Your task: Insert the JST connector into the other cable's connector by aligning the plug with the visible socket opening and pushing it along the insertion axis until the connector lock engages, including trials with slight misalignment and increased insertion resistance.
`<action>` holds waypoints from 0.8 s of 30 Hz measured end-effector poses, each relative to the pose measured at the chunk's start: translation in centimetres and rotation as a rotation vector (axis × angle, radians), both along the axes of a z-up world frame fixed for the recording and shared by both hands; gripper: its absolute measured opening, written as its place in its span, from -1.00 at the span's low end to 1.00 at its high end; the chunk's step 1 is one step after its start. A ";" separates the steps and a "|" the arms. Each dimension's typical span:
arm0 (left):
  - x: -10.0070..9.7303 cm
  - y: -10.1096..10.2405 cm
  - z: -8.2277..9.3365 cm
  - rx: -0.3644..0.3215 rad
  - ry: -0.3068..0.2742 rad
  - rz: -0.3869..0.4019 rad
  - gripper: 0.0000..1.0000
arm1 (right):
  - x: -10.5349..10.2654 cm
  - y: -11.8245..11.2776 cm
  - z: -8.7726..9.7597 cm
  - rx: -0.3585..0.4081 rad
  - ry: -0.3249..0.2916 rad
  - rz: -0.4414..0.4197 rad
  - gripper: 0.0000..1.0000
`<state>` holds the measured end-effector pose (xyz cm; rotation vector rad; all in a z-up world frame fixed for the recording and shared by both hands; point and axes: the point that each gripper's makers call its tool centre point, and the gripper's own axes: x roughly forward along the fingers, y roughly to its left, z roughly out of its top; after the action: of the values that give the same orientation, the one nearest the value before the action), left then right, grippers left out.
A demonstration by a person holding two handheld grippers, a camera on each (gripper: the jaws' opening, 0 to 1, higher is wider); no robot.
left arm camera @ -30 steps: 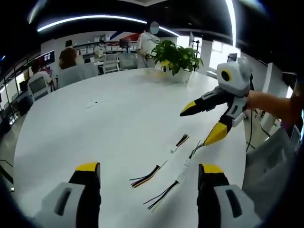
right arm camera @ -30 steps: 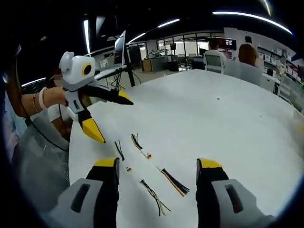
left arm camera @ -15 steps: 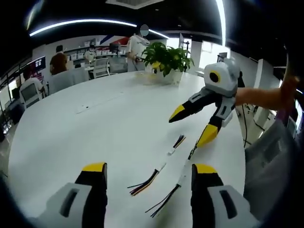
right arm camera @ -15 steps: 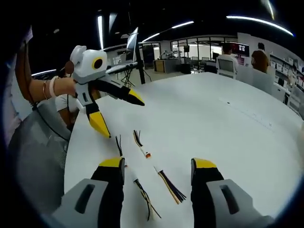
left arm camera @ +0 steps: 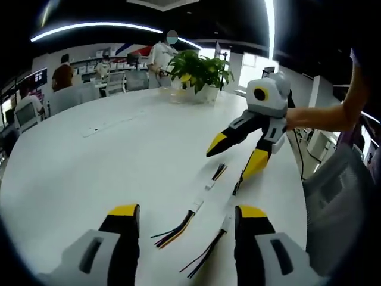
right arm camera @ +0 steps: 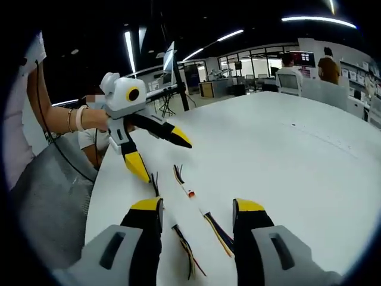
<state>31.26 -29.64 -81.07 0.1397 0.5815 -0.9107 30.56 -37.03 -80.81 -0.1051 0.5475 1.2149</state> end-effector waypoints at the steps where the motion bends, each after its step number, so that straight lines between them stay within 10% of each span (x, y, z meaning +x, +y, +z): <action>1: -0.2 -0.1 -0.2 -0.009 0.026 -0.004 0.22 | 0.0 0.0 -0.1 0.000 0.003 0.002 -0.15; 24: 0.3 -1.1 -1.9 -0.096 0.019 -0.073 -0.12 | 0.3 0.0 -2.0 0.047 -0.052 0.085 -0.46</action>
<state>31.57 -30.73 -82.98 0.0668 0.5519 -1.0102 30.83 -36.99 -82.83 -0.1206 0.4725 1.3034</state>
